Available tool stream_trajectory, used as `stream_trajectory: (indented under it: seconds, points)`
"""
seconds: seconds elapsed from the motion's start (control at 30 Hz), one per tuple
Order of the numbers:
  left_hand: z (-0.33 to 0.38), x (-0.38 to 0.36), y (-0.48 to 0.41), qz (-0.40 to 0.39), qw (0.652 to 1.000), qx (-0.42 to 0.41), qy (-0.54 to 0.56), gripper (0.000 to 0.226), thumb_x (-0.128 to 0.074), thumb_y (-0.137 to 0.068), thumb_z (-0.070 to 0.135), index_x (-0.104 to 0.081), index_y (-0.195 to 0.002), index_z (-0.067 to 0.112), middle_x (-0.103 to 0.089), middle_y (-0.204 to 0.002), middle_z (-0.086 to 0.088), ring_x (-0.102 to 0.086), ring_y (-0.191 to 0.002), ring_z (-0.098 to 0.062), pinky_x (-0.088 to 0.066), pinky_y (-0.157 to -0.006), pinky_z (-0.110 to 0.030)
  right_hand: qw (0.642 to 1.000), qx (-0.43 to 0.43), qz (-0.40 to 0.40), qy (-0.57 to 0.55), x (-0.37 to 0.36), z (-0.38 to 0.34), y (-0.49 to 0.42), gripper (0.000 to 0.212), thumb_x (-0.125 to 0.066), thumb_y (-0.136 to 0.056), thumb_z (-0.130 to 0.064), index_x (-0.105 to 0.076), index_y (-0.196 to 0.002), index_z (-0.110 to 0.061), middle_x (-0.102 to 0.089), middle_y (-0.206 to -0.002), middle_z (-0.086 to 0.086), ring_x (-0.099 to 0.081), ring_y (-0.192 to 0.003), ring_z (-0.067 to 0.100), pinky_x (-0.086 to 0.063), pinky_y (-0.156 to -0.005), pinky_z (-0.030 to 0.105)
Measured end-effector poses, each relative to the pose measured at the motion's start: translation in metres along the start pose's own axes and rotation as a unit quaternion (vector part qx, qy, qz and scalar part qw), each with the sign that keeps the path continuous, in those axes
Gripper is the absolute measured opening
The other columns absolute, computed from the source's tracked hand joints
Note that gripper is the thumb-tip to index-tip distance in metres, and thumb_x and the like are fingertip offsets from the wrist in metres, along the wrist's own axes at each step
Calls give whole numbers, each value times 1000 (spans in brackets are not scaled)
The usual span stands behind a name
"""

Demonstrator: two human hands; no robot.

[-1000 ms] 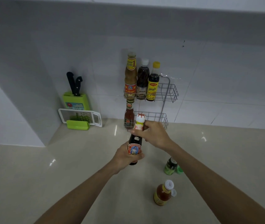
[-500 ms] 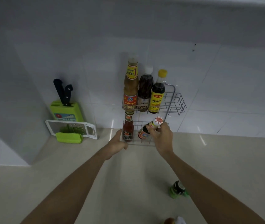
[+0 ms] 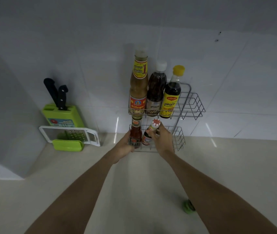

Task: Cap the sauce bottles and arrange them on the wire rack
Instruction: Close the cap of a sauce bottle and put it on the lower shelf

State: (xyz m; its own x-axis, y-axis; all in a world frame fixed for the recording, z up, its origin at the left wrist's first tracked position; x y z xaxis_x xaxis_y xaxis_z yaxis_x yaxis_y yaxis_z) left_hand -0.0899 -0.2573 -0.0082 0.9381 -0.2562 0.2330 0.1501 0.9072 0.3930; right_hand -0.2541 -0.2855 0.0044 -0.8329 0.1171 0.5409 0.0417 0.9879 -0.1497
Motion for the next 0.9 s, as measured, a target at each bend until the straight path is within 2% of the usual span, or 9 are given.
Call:
stream_trajectory:
  seconds: [0.07, 0.2, 0.27, 0.4, 0.53, 0.63, 0.7, 0.83, 0.9]
  points:
    - [-2, -2, -3, 3, 999, 2, 34, 91, -45, -74, -19, -20, -150, 25, -45, -136, 5, -41, -124, -10, -44, -83, -22, 1000, -7, -20, 11, -2, -1, -9, 30, -69, -85, -31, -57, -107, -14, -68, -93, -3, -64, -86, 14, -55, -76, 31]
    - [-9, -4, -7, 24, 998, 10, 63, 91, -47, -74, -17, -23, -150, 27, -49, -139, 5, -45, -127, -11, -44, -88, -27, 998, -15, -55, 31, -6, -2, -19, 38, -69, -84, -36, -56, -113, -15, -72, -103, 4, -67, -93, 20, -56, -79, 38]
    - [-9, -5, -6, 29, 997, 12, 65, 89, -48, -74, -17, -25, -149, 26, -53, -135, 4, -48, -124, -11, -44, -88, -27, 996, -13, -62, 56, -8, -1, -21, 39, -68, -85, -37, -56, -113, -14, -71, -104, 4, -66, -93, 19, -54, -74, 31]
    - [-7, -8, -3, 28, 998, 1, 61, 87, -47, -74, -18, -27, -148, 23, -56, -129, 3, -52, -116, -10, -44, -76, -22, 996, -17, -70, 51, -9, 1, -20, 37, -67, -86, -37, -55, -111, -14, -70, -102, 3, -60, -83, 11, -41, -56, 18]
    - [-5, -11, -2, 30, 999, -6, 36, 88, -50, -75, -16, -24, -149, 25, -59, -120, 4, -54, -110, -11, -45, -75, -23, 994, -23, -86, 56, -8, 2, -20, 38, -64, -88, -38, -53, -112, -11, -69, -106, 4, -65, -95, 18, -43, -67, 24]
    - [-6, -11, 0, 29, 999, -9, 11, 91, -53, -75, -13, -20, -149, 28, -58, -125, 2, -54, -111, -14, -46, -78, -25, 991, -37, -104, 73, -10, 3, -17, 40, -61, -90, -40, -48, -111, -8, -67, -107, 7, -63, -94, 23, -40, -67, 26]
    - [-3, -12, 5, 29, 999, -11, -9, 94, -54, -75, -10, -15, -150, 30, -54, -133, 0, -51, -114, -14, -46, -82, -24, 990, -41, -121, 65, -11, 3, -13, 44, -61, -90, -37, -45, -118, -7, -65, -114, 12, -61, -103, 30, -43, -72, 29]
    - [7, -18, 26, 51, 998, -27, -25, 85, -52, -80, -13, -19, -149, 25, -44, -128, 6, -41, -115, -8, -41, -66, -1, 990, -49, -121, 54, 2, -3, 3, 50, -58, -94, -27, -36, -132, -4, -57, -129, 20, -55, -116, 36, -45, -84, 35]
    - [7, -21, 39, 76, 996, -36, -37, 82, -52, -80, -11, -23, -148, 24, -45, -133, 2, -43, -122, -14, -39, -73, 0, 990, -43, -123, 56, 16, -6, 16, 52, -56, -95, -26, -33, -137, -4, -55, -133, 20, -52, -121, 35, -43, -88, 33]
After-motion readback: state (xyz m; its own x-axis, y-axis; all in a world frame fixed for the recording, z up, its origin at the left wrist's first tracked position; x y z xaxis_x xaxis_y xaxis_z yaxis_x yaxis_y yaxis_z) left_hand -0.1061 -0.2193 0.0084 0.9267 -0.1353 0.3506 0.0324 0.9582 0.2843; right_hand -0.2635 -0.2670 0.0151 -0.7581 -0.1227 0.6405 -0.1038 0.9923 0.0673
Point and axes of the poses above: each hand's wrist, its own y-axis away from the middle knuckle, its own x-axis out of the back of the hand, z = x × y, the point moved 3 cm from there along -y, towards the middle knuckle
